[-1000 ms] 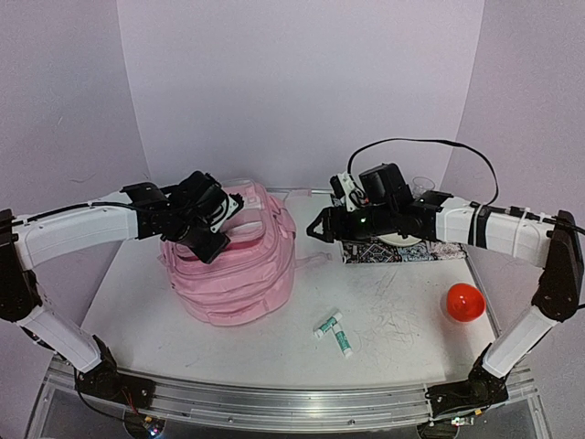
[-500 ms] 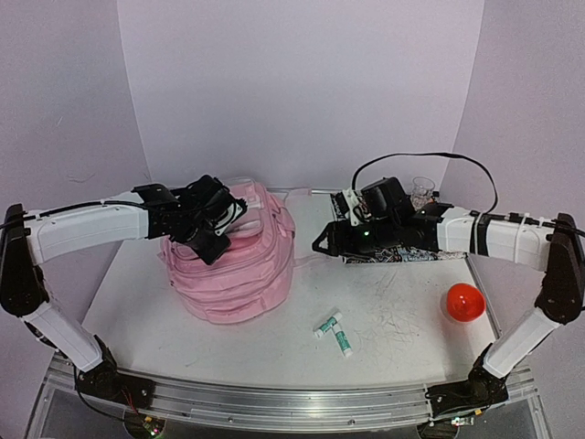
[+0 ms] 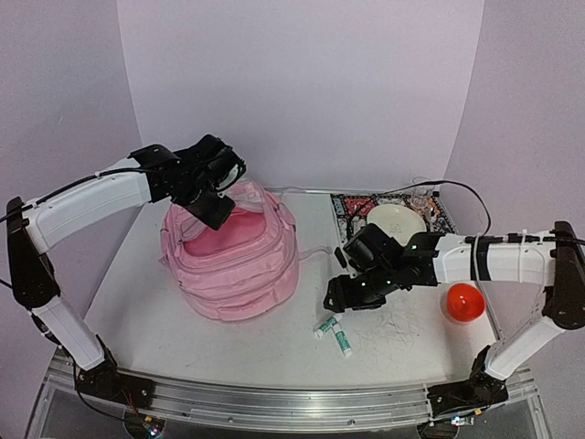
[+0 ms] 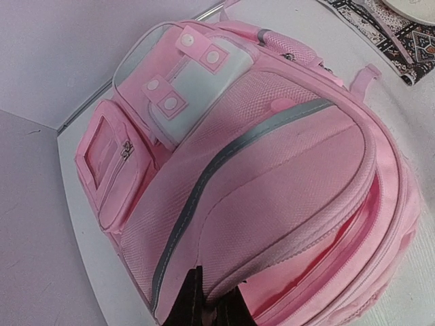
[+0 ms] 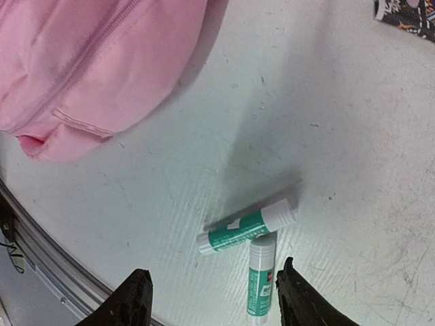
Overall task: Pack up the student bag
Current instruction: Pick up the upper front pocket of the student bag, then pick up the glue stick from the center of the board, then place the glue stick in the upper front pocket of the bag, then pick up the glue stick from the center of the board, then place the glue stick in the upper front pocket of the bag.
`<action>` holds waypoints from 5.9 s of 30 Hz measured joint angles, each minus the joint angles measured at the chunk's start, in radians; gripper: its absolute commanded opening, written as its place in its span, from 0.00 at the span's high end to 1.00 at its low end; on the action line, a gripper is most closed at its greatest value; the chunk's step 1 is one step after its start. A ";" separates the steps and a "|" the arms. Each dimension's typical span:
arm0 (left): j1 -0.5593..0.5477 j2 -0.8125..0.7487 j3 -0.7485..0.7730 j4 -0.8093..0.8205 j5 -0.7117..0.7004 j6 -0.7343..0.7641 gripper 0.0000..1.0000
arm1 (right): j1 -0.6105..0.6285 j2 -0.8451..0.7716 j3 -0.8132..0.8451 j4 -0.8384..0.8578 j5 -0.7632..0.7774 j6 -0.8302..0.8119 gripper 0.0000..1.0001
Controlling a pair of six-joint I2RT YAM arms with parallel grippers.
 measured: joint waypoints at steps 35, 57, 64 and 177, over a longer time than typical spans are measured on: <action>0.028 0.122 0.232 -0.151 0.069 -0.155 1.00 | 0.114 0.269 0.062 -0.194 0.096 0.042 1.00; 0.036 0.139 0.261 -0.166 0.279 -0.228 1.00 | 0.109 0.092 0.263 0.321 0.102 0.394 1.00; 0.039 0.139 0.261 -0.166 0.321 -0.253 1.00 | 0.109 0.270 0.328 0.522 0.144 0.559 1.00; 0.101 0.160 0.248 -0.100 0.488 -0.279 1.00 | 0.132 0.155 0.139 0.002 0.259 0.675 1.00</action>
